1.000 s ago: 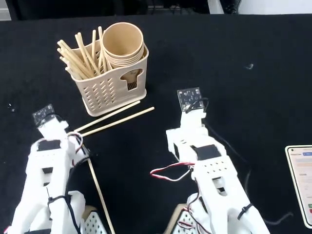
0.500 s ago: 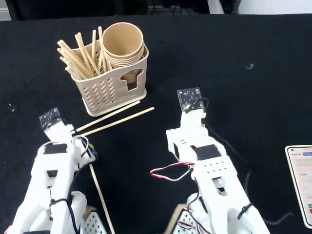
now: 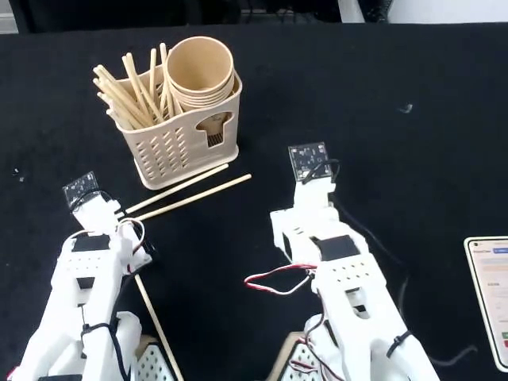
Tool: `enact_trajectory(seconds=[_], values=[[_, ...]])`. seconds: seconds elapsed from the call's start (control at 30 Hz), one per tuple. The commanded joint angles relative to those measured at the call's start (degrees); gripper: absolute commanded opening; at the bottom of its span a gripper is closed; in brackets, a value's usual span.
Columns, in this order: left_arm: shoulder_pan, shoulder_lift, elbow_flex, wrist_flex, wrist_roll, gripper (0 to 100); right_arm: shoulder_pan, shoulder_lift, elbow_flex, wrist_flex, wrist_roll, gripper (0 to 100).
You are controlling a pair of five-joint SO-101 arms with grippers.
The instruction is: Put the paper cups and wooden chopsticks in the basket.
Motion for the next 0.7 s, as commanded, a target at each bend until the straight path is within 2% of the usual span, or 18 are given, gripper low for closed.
enact_trajectory(seconds=[0.0, 0.07, 0.17, 0.3, 0.43, 0.53, 0.67], values=[[0.22, -0.18, -0.57, -0.26, 0.44, 3, -0.53, -1.98, -0.13, -0.97, -0.35, 21.5], [-0.31, -0.88, -2.51, -0.09, 0.44, 3, -0.53, -1.98, -0.13, -0.97, -0.35, 21.5], [-5.23, -0.88, -11.91, 1.49, 0.97, 3, -0.53, -1.98, -0.04, -0.97, -0.35, 21.5], [-14.99, 0.00, -25.71, 4.66, 9.49, 3, -0.53, -1.98, -0.04, -0.97, -0.35, 21.5], [-19.65, 2.02, -25.36, 4.22, 16.44, 3, -0.53, -1.98, -0.13, -0.97, -0.35, 21.5], [-19.74, 5.98, -23.16, 0.88, 18.81, 3, -0.53, -1.98, -0.13, -0.97, -0.35, 21.5], [-19.38, 13.54, -23.43, -3.60, 26.46, 3, -0.53, -1.98, -0.04, -0.97, -0.35, 21.5]])
